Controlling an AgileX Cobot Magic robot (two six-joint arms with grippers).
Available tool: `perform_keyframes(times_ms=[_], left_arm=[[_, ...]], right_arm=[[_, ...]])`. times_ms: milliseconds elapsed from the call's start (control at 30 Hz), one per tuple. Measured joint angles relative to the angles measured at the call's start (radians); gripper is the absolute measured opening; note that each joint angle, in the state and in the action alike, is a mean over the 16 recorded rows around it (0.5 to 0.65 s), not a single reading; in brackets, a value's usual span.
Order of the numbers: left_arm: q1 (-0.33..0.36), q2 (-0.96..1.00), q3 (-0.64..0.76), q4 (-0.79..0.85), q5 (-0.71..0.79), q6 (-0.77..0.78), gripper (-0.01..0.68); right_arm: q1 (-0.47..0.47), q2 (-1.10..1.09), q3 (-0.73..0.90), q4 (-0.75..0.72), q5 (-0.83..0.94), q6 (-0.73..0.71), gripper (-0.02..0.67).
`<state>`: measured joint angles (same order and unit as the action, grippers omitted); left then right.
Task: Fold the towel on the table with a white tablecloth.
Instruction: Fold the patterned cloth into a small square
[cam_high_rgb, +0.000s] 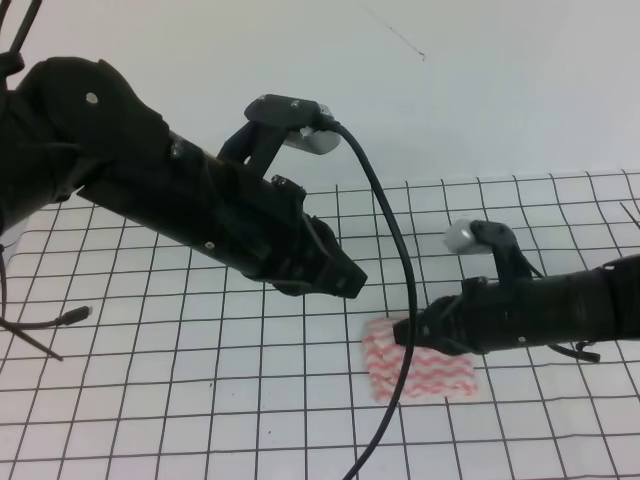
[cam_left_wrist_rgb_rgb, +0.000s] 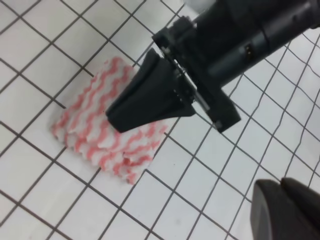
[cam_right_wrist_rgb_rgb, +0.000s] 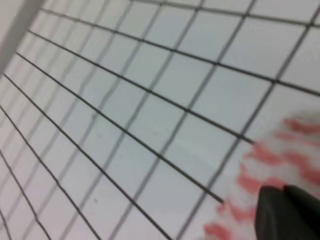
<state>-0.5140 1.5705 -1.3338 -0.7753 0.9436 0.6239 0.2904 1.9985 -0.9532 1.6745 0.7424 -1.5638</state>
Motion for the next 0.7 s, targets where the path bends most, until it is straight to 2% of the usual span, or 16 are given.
perform_keyframes(times_ms=[133,400,700], left_arm=[[0.000,0.000,0.000,-0.001,-0.008,0.005,0.000],[0.000,0.000,0.000,-0.001,-0.021,0.010,0.000],[0.000,0.000,0.000,-0.001,-0.018,0.014,0.000]], right_arm=[[0.000,0.002,0.000,-0.031,-0.047,-0.002,0.014],[0.000,0.002,0.000,-0.067,-0.033,-0.017,0.006],[0.000,0.001,0.000,-0.135,-0.003,0.059,0.006]])
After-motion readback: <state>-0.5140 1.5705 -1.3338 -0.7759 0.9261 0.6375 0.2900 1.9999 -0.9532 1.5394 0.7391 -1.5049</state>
